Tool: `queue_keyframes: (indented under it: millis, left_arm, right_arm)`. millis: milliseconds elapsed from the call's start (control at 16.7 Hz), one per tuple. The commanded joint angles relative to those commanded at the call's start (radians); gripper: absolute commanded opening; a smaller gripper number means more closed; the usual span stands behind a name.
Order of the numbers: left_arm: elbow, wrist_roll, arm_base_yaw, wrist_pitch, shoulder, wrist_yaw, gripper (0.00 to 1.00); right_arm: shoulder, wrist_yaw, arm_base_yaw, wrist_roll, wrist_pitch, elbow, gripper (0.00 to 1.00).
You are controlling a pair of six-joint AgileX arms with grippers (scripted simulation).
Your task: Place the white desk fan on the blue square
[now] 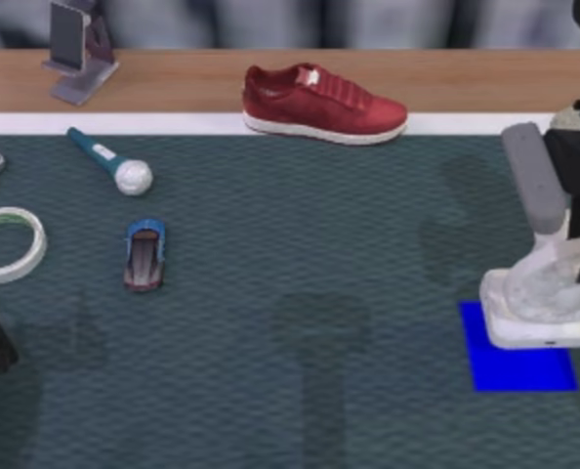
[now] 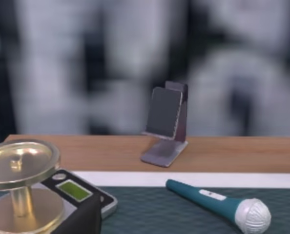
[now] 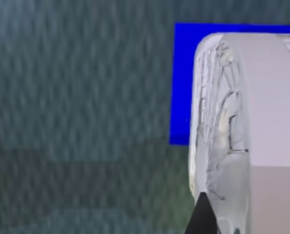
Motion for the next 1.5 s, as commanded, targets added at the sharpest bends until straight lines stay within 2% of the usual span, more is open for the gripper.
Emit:
queue_keyframes:
  millis: [240, 600, 840, 1500]
  left_arm:
    - [0.000, 0.000, 0.000, 0.000, 0.000, 0.000, 1.00]
    - [0.000, 0.000, 0.000, 0.000, 0.000, 0.000, 1.00]
    - [0.000, 0.000, 0.000, 0.000, 0.000, 0.000, 1.00]
    - [0.000, 0.000, 0.000, 0.000, 0.000, 0.000, 1.00]
  right_arm:
    - [0.004, 0.001, 0.006, 0.003, 0.002, -0.001, 0.00]
    - [0.011, 0.000, 0.003, 0.003, 0.134, -0.121, 0.00]
    - [0.012, 0.000, 0.003, 0.003, 0.137, -0.125, 0.00]
    - [0.012, 0.000, 0.003, 0.003, 0.137, -0.125, 0.83]
